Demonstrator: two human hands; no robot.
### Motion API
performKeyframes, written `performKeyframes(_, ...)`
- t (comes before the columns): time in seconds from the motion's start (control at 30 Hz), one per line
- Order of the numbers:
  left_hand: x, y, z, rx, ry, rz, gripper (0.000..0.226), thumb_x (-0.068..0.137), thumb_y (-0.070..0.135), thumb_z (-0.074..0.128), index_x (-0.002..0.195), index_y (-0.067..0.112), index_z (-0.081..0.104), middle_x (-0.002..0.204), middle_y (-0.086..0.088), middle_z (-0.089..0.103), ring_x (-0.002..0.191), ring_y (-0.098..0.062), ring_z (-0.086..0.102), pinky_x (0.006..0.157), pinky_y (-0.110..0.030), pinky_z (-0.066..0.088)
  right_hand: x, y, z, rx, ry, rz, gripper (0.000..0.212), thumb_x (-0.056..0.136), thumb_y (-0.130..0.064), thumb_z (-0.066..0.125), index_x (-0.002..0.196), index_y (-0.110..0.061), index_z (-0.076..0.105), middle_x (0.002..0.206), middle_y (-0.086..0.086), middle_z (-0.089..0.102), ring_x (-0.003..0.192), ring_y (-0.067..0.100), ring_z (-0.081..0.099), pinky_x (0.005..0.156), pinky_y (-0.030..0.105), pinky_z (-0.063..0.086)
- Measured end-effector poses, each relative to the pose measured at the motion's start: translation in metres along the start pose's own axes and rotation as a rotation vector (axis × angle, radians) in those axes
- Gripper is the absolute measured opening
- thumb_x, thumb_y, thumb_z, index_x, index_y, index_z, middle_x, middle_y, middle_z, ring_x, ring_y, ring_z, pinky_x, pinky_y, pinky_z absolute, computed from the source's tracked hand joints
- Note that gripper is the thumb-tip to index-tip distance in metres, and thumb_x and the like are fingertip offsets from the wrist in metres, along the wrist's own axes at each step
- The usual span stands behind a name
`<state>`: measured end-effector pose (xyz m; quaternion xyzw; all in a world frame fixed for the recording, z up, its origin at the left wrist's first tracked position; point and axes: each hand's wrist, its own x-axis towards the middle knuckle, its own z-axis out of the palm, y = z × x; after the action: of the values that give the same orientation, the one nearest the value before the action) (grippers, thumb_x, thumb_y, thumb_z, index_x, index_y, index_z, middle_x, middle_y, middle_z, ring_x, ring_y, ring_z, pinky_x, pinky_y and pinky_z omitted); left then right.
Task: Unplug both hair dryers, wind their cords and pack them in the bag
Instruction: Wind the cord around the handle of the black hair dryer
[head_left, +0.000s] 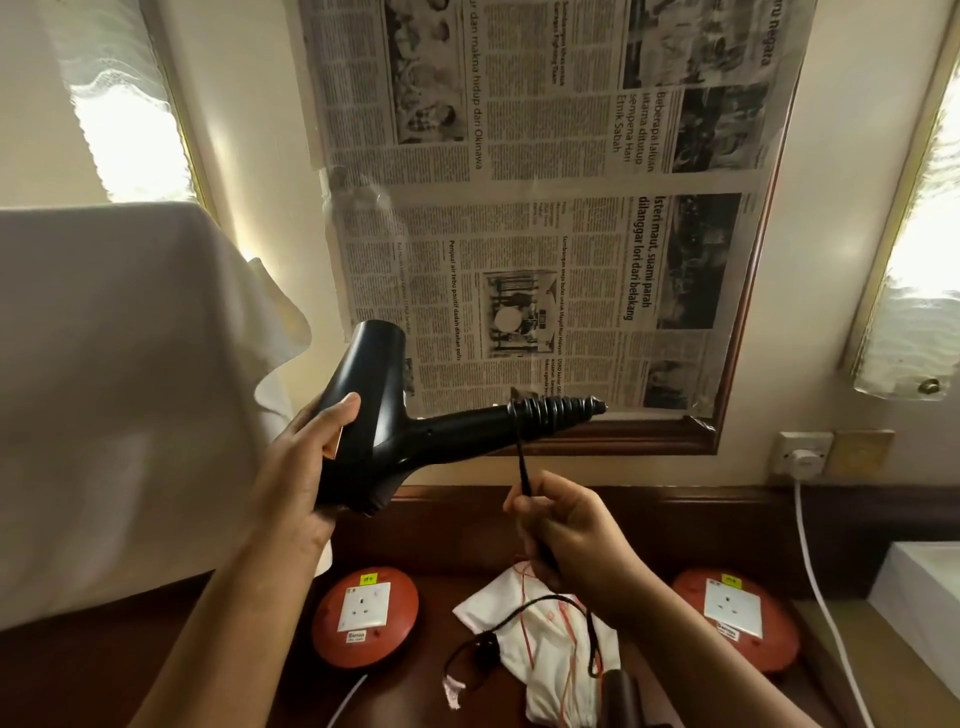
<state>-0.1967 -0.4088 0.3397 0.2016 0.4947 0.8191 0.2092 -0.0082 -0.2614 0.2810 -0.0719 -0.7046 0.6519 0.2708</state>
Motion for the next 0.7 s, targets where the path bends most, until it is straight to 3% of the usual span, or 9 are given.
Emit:
performKeyframes(0.13, 0.000, 0.000, -0.002, -0.030, 0.034, 0.016, 0.024, 0.079, 0.022, 0.068, 0.102, 0.024, 0.069, 0.087, 0.000, 0.072, 0.079, -0.021, 0.068, 0.058, -0.031, 0.057, -0.003, 0.003, 0.001, 0.031, 0.171, -0.060, 0.016, 0.098, -0.007, 0.044, 0.088, -0.002, 0.055, 0.051, -0.002, 0.034, 0.039, 0.010, 0.027, 0.037, 0.022, 0.020)
performKeyframes(0.27, -0.002, -0.005, -0.002, -0.018, 0.078, 0.013, 0.025, 0.080, 0.022, 0.069, 0.105, 0.025, 0.068, 0.084, 0.002, 0.072, 0.081, -0.022, 0.068, 0.058, -0.031, 0.056, -0.012, 0.011, 0.006, 0.068, 0.238, -0.087, 0.015, 0.098, -0.008, 0.045, 0.089, -0.006, 0.057, 0.051, -0.002, 0.032, 0.041, 0.013, 0.022, 0.038, 0.022, 0.019)
performKeyframes(0.43, -0.007, -0.010, 0.002, -0.015, 0.070, -0.017, 0.022, 0.083, 0.024, 0.067, 0.104, 0.025, 0.066, 0.079, 0.004, 0.072, 0.079, -0.023, 0.067, 0.062, -0.034, 0.055, -0.012, 0.021, 0.008, 0.202, 0.088, 0.059, 0.023, 0.098, -0.021, 0.045, 0.086, -0.009, 0.062, 0.057, 0.006, 0.030, 0.044, 0.012, 0.021, 0.043, 0.026, 0.013)
performKeyframes(0.57, -0.009, -0.007, 0.003, -0.076, 0.060, -0.071, 0.028, 0.080, 0.030, 0.068, 0.106, 0.022, 0.063, 0.099, -0.006, 0.069, 0.087, -0.028, 0.067, 0.072, -0.043, 0.056, -0.011, 0.037, 0.010, 0.342, -0.093, 0.256, 0.047, 0.097, -0.043, 0.040, 0.070, -0.009, 0.059, 0.050, 0.004, 0.027, 0.043, 0.013, 0.016, 0.043, 0.023, 0.013)
performKeyframes(0.7, -0.010, 0.000, 0.004, -0.060, 0.037, -0.064, 0.023, 0.078, 0.029, 0.068, 0.100, 0.024, 0.065, 0.105, -0.009, 0.067, 0.092, -0.031, 0.066, 0.083, -0.048, 0.051, -0.009, 0.054, 0.006, 0.509, -0.089, 0.270, 0.037, 0.095, -0.034, 0.044, 0.068, -0.011, 0.053, 0.054, 0.002, 0.018, 0.042, 0.010, 0.015, 0.041, 0.019, 0.013)
